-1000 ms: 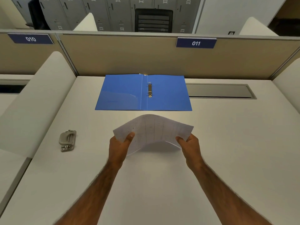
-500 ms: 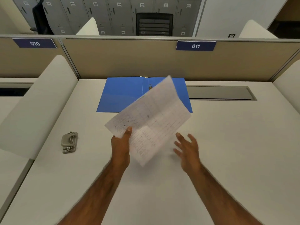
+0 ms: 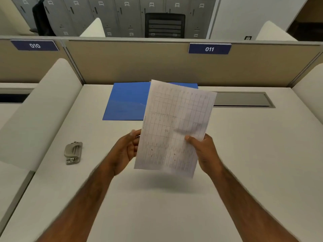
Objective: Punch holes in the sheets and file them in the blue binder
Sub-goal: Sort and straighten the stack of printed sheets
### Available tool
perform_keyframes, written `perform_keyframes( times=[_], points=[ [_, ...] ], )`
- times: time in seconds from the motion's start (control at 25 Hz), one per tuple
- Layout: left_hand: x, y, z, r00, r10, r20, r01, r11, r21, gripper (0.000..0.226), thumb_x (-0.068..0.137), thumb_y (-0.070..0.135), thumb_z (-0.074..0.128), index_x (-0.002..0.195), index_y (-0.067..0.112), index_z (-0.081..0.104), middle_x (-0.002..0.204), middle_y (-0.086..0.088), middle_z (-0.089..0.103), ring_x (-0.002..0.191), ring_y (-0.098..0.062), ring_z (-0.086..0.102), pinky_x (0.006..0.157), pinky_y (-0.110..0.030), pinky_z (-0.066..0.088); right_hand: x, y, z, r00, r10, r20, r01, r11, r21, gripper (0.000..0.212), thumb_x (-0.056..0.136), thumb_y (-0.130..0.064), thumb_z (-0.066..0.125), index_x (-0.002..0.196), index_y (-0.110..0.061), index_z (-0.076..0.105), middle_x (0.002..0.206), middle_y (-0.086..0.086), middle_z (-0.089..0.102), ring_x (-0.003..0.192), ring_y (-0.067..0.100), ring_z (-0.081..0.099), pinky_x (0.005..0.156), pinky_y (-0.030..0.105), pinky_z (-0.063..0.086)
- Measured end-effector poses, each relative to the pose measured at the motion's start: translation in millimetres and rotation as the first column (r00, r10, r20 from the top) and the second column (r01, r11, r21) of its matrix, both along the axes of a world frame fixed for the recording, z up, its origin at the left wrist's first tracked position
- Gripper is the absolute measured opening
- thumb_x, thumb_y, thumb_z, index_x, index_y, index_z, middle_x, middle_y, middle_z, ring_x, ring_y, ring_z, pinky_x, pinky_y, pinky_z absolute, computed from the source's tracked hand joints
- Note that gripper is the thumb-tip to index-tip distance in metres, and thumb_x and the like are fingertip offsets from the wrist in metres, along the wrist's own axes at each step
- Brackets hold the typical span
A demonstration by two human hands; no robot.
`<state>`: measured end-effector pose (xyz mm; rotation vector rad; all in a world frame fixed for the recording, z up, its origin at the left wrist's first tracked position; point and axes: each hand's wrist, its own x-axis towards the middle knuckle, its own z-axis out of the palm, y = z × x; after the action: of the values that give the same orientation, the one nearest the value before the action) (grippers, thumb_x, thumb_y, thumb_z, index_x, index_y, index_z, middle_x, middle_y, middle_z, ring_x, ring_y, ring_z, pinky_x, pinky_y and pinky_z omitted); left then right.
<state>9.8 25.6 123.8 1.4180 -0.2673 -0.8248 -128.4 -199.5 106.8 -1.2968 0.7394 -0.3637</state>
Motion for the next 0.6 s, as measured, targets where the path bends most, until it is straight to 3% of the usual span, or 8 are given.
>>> perform_keyframes(
  times=[0.04,0.12,0.28,0.4,0.48,0.6],
  points=[
    [5.1,-6.1,8.0,0.991,-0.069,0.112,0.061,0.995,0.077,0.050,0.097,0.050,0.050,0.135,0.019,0.060,0.127,-0.010,0.068,0.116,-0.030,0.066,0.098,-0.053,0.053,0.7,-0.4,5.3,1.000,0.027,0.006,-0.027,0.998,-0.061,0.024,0.089,-0.012,0.071,0.113,-0.017,0.070,0.110,0.005,0.074,0.104,0.030,0.070,0.094,0.054,0.056],
    [6.8,-22.6,21.8,0.976,-0.071,0.208,0.055,0.995,0.082,0.047,0.085,0.046,0.067,0.126,0.022,0.064,0.122,-0.006,0.069,0.116,-0.030,0.064,0.100,-0.054,0.051,6.6,2.3,13.9,0.997,0.069,0.014,-0.066,0.985,-0.159,0.022,0.082,-0.024,0.075,0.103,-0.019,0.071,0.104,0.006,0.073,0.103,0.033,0.068,0.091,0.055,0.057],
    [-3.4,-40.5,27.4,0.953,0.079,0.292,-0.076,0.997,-0.023,0.026,0.082,0.040,0.068,0.107,0.037,0.066,0.108,0.004,0.071,0.105,-0.023,0.067,0.088,-0.044,0.058,16.6,4.7,18.7,0.998,0.058,0.035,-0.047,0.965,-0.259,0.039,0.073,-0.040,0.074,0.103,-0.016,0.072,0.103,0.009,0.073,0.101,0.033,0.069,0.087,0.053,0.059],
    [-9.9,-38.0,10.2,0.948,0.130,0.290,-0.145,0.989,0.030,0.039,0.077,0.040,0.071,0.112,0.024,0.067,0.105,0.000,0.072,0.099,-0.021,0.069,0.083,-0.038,0.059,13.8,4.3,11.9,0.995,0.097,0.025,-0.087,0.961,-0.262,0.024,0.078,-0.032,0.077,0.100,-0.029,0.068,0.102,0.003,0.072,0.100,0.027,0.068,0.085,0.047,0.060],
    [-15.7,-38.3,-2.9,0.943,0.126,0.309,-0.161,0.983,0.090,0.049,0.076,0.041,0.071,0.115,0.012,0.067,0.103,-0.004,0.072,0.095,-0.022,0.069,0.080,-0.037,0.060,8.5,6.8,1.4,0.993,0.116,0.014,-0.111,0.971,-0.212,0.026,0.082,-0.023,0.080,0.100,-0.034,0.064,0.104,0.001,0.071,0.104,0.027,0.068,0.086,0.047,0.060],
    [-23.2,-42.1,-12.4,0.932,0.146,0.331,-0.189,0.977,0.102,0.034,0.084,0.038,0.070,0.109,0.016,0.068,0.096,0.000,0.070,0.092,-0.022,0.067,0.074,-0.031,0.058,2.7,9.7,-8.8,0.997,0.081,-0.007,-0.081,0.977,-0.199,0.025,0.078,-0.031,0.077,0.098,-0.034,0.064,0.103,0.006,0.071,0.102,0.028,0.068,0.085,0.048,0.061]
  ],
)
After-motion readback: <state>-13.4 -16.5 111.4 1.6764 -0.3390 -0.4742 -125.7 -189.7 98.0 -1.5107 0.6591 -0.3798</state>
